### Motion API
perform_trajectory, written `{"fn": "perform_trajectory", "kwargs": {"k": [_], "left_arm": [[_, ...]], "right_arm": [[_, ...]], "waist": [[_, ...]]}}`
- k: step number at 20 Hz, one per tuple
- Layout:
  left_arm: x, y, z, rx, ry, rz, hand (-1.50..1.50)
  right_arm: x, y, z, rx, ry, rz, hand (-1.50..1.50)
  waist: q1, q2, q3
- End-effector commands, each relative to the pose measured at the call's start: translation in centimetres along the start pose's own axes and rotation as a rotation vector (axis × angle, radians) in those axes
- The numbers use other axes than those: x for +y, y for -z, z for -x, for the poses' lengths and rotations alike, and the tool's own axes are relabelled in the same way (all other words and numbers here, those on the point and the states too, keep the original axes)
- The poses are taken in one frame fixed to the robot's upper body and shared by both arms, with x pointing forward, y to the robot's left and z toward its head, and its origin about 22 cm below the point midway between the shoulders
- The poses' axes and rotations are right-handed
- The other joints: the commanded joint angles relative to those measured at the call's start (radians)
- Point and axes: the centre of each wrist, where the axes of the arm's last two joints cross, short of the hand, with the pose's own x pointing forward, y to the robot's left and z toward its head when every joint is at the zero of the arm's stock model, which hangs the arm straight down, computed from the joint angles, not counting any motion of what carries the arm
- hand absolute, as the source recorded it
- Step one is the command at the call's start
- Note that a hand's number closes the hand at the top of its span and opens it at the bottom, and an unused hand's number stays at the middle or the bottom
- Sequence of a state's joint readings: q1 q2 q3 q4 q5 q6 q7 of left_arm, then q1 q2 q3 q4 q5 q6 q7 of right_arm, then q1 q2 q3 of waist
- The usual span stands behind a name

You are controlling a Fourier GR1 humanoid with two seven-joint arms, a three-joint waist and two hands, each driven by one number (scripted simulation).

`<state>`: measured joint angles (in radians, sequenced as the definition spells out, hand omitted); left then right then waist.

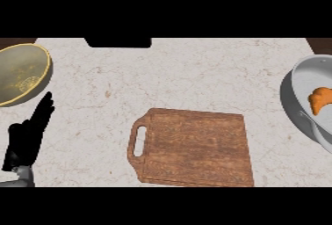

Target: Pick the croissant from the cutting board and place it in the pot

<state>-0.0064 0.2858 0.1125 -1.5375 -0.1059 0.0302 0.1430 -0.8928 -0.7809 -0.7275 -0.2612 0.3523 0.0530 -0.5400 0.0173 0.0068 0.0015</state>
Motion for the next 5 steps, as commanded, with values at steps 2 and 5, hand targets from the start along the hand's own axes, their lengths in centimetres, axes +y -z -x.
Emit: {"fn": "perform_trajectory", "kwargs": {"k": [2,5], "left_arm": [[-0.2,-0.4,-0.3,0.007,-0.011,-0.012,0.0],[0.2,-1.1,-0.3,0.009,0.006,-0.013,0.0]], "right_arm": [[-3.7,-1.7,1.4,0.017,0.079,-0.012,-1.5],[-7.4,-4.6,3.7,-0.005,0.08,0.015,-1.5]], "waist": [[-0.01,-0.005,-0.001],[-0.009,-0.005,0.0]]}}
